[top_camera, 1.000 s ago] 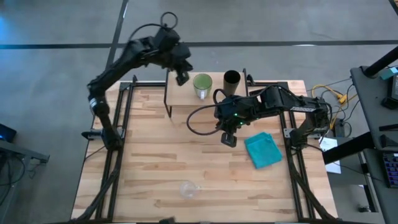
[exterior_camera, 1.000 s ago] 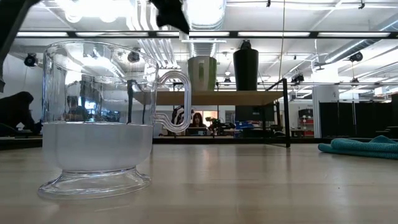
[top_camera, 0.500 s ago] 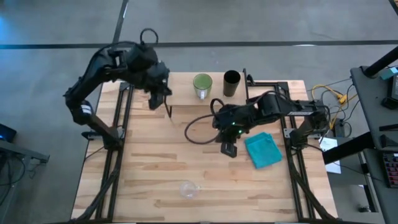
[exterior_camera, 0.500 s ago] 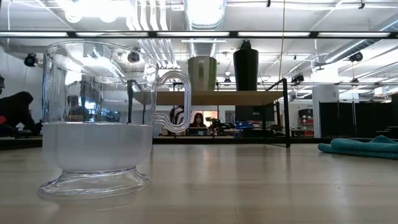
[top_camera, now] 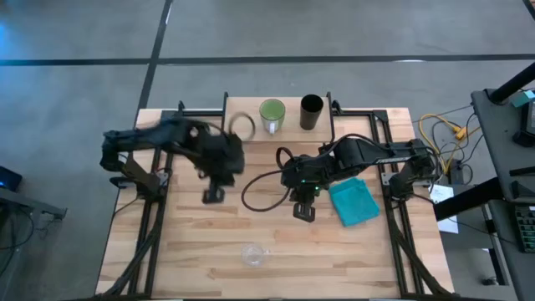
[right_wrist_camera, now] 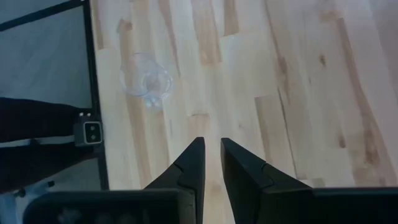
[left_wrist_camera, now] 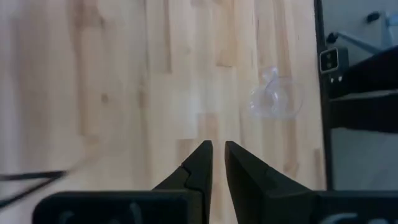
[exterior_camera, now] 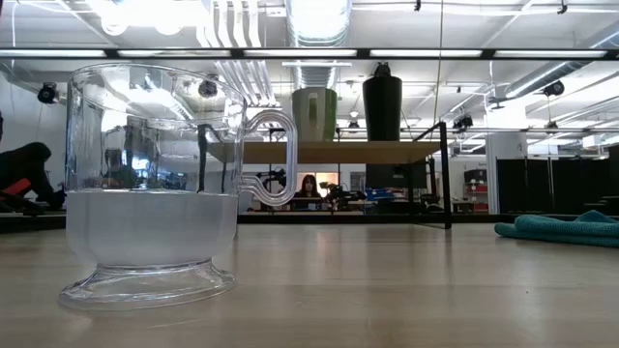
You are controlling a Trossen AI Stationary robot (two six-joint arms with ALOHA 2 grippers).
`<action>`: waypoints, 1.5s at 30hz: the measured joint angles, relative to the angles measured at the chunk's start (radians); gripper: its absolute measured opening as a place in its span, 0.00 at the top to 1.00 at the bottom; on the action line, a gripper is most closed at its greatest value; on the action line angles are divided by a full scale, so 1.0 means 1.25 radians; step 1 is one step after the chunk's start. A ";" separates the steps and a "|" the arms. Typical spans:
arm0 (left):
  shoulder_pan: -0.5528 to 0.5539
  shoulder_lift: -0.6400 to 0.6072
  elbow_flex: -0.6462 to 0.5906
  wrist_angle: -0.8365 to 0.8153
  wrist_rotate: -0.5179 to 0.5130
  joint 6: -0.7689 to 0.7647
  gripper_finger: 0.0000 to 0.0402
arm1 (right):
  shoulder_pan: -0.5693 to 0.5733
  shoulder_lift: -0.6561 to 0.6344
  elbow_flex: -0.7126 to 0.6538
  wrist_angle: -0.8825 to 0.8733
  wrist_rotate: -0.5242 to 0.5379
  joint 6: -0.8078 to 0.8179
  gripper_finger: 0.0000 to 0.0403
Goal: Stack small to large cups/mugs on shelf
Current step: Put the transparent mug on the shelf
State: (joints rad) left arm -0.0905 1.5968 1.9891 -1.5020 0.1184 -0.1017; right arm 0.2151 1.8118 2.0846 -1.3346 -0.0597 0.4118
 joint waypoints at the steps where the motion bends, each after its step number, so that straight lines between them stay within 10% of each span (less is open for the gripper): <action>1: -0.011 0.001 -0.032 0.027 0.000 -0.036 0.93 | 0.004 0.000 0.001 0.000 0.000 0.000 0.88; 20: -0.195 -0.012 -0.488 0.543 0.000 -0.646 0.93 | 0.069 -0.004 0.001 -0.085 0.006 -0.020 0.89; 45: -0.247 -0.009 -0.651 0.735 0.001 -0.795 0.93 | 0.069 -0.004 0.000 -0.082 0.007 -0.029 0.89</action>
State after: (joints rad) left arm -0.3996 1.5851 1.1748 -0.5835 0.1192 -1.0950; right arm 0.3008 1.8065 2.0850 -1.4371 -0.0509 0.3760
